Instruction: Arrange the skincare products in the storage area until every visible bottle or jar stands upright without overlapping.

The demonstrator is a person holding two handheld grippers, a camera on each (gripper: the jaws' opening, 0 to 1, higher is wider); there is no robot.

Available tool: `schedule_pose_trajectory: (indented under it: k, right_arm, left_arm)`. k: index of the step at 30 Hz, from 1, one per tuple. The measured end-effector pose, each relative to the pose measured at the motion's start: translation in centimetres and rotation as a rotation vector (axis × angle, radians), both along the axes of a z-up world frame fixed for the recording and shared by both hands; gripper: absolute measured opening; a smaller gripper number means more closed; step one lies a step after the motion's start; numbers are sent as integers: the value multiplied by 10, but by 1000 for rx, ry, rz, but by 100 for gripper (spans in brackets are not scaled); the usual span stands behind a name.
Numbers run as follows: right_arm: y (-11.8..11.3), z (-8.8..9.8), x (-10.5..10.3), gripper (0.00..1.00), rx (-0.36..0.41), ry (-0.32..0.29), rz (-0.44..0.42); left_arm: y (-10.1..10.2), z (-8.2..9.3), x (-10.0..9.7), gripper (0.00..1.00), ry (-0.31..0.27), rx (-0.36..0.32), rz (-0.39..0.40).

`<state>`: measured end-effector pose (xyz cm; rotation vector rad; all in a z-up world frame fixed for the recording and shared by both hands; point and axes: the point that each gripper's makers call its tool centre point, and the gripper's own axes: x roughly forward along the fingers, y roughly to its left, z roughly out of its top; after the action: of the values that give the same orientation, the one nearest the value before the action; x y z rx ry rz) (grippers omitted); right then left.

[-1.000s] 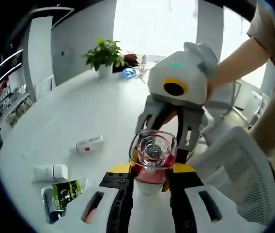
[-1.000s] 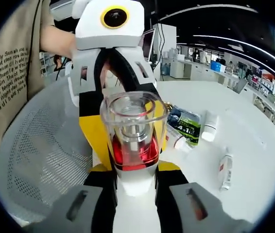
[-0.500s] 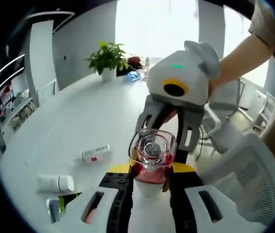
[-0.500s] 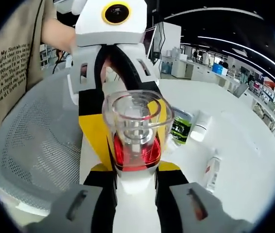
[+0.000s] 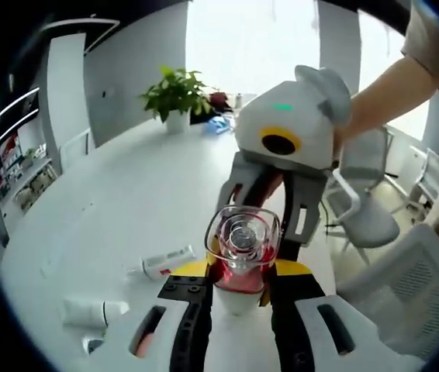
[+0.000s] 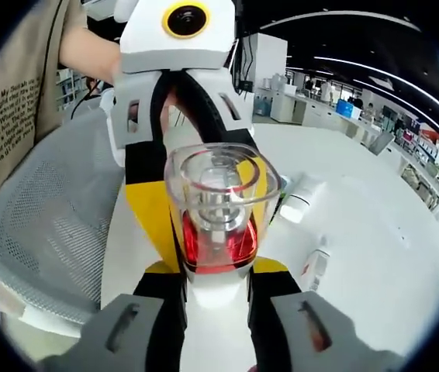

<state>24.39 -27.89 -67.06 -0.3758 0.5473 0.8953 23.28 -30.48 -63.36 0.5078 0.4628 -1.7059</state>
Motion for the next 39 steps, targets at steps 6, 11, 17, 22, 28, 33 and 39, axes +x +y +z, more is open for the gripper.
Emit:
schedule_pose_trajectory:
  k: [6, 11, 17, 22, 28, 33, 39]
  right_arm:
    - [-10, -1, 10, 29, 0, -3, -11]
    - [-20, -1, 19, 29, -2, -5, -22]
    - [-29, -1, 27, 29, -6, -5, -24]
    - [-33, -1, 33, 29, -10, -9, -18]
    - [-32, -1, 34, 29, -8, -10, -26]
    - [-31, -1, 33, 31, 35, 40, -78]
    - [-27, -7, 30, 40, 26, 58, -86]
  left_arm:
    - [-11, 0, 10, 25, -9, -3, -8]
    - [-22, 1, 19, 25, -11, -8, -11]
    - [-31, 2, 26, 25, -11, -15, -11]
    - [-33, 3, 29, 25, -12, -16, -9]
    - [-33, 4, 31, 25, -12, -15, -11]
    - [-33, 5, 31, 27, 37, -18, 24]
    - [-29, 6, 30, 37, 46, -13, 30]
